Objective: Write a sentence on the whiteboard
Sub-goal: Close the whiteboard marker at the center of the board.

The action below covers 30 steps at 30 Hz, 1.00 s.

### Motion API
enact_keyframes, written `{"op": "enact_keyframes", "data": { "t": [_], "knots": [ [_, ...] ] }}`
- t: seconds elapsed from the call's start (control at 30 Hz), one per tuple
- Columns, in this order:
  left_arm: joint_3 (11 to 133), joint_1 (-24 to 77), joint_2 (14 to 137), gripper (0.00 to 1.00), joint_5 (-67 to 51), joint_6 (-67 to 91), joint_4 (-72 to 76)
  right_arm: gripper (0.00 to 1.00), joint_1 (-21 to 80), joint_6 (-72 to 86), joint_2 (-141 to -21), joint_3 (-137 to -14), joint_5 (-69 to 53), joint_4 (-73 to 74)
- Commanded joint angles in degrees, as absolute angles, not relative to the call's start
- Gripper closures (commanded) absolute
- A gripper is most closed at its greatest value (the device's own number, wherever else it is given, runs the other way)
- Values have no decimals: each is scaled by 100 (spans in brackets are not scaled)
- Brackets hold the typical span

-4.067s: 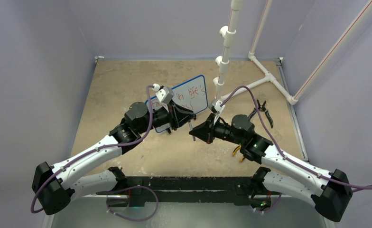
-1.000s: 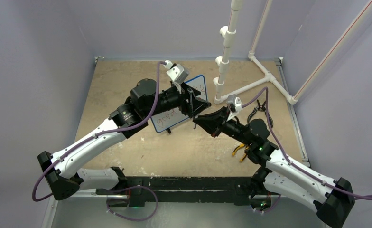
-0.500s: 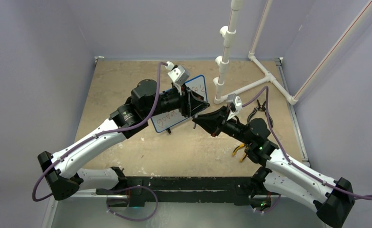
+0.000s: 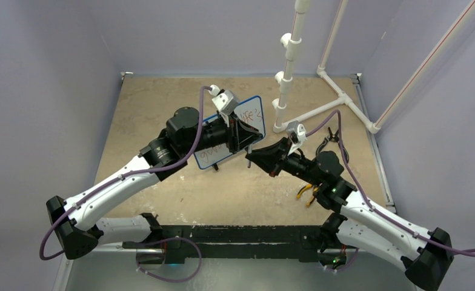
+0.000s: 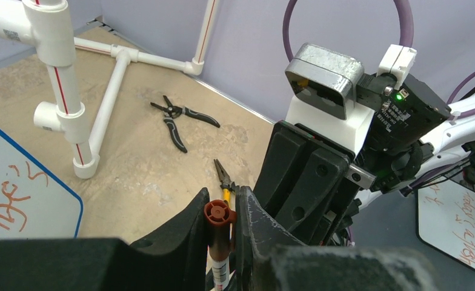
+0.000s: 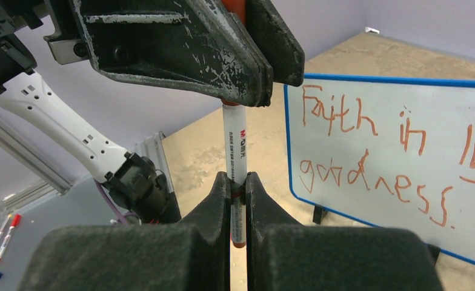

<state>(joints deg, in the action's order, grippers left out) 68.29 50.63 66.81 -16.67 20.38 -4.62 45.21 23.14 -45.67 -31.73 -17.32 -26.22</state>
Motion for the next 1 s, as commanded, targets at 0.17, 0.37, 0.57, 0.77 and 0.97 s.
{"op": "enact_keyframes", "data": {
  "t": [0.17,0.37,0.57,0.77,0.97],
  "knots": [
    [5744,5073,6400,100,-2305,2337,-439,100,4473,2559,-4081,-3177,-518,-3773],
    [5163,5167,6384,100,-2540,2567,-162,100,4474,2565,-4027,-3087,-313,-4035],
    [4869,5353,6420,100,-2526,2557,-274,100,4474,2561,-3965,-3043,-173,-4238],
    [4608,5457,6448,100,-2511,2435,-525,100,4471,2549,-3873,-3031,-30,-4346],
    [4273,5579,6436,100,-2565,2459,-494,100,4474,2636,-3839,-2984,50,-4577]
  ]
}}
